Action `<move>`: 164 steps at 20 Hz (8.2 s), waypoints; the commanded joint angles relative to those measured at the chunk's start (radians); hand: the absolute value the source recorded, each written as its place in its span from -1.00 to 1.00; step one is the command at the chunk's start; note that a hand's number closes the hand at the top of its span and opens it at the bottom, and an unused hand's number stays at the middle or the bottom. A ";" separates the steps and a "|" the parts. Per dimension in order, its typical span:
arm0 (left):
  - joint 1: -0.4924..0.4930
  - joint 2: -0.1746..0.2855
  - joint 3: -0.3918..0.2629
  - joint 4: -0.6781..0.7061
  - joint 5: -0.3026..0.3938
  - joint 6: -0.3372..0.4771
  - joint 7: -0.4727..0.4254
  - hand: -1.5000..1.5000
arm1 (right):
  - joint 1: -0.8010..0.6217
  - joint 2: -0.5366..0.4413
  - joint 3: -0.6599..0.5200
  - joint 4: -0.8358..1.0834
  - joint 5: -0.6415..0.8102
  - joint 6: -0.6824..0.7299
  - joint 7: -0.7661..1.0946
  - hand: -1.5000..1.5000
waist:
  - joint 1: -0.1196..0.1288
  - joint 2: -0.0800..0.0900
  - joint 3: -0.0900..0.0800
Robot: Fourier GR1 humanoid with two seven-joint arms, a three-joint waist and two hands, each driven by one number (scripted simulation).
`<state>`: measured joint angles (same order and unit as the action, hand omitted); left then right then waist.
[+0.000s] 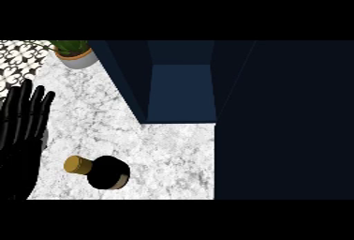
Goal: Pick up the wine, place it into the cabinet and close the cabinet
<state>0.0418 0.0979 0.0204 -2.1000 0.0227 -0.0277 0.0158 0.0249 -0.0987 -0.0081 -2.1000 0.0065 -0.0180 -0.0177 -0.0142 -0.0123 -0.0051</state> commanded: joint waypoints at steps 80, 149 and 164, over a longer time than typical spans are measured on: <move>0.079 0.212 0.073 0.413 0.493 -0.563 -0.047 -1.00 | -0.051 0.004 0.196 -0.493 -0.127 0.027 0.632 -1.00 | 0.007 0.012 0.005; -0.381 0.026 0.060 1.556 0.209 -0.596 -0.696 1.00 | -0.097 0.068 0.188 -0.361 -0.066 0.097 0.579 -1.00 | 0.019 0.011 0.005; -0.261 -0.037 0.185 1.383 0.375 -0.352 -0.697 1.00 | -0.126 0.038 0.066 -0.395 -0.164 0.108 0.640 -1.00 | 0.016 0.011 0.005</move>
<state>-0.2658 0.0843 0.2311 -0.6202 0.3831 -0.3726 -0.7132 -0.0726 -0.0490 0.1066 -2.4585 -0.0799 0.0998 0.5697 0.0011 -0.0015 0.0001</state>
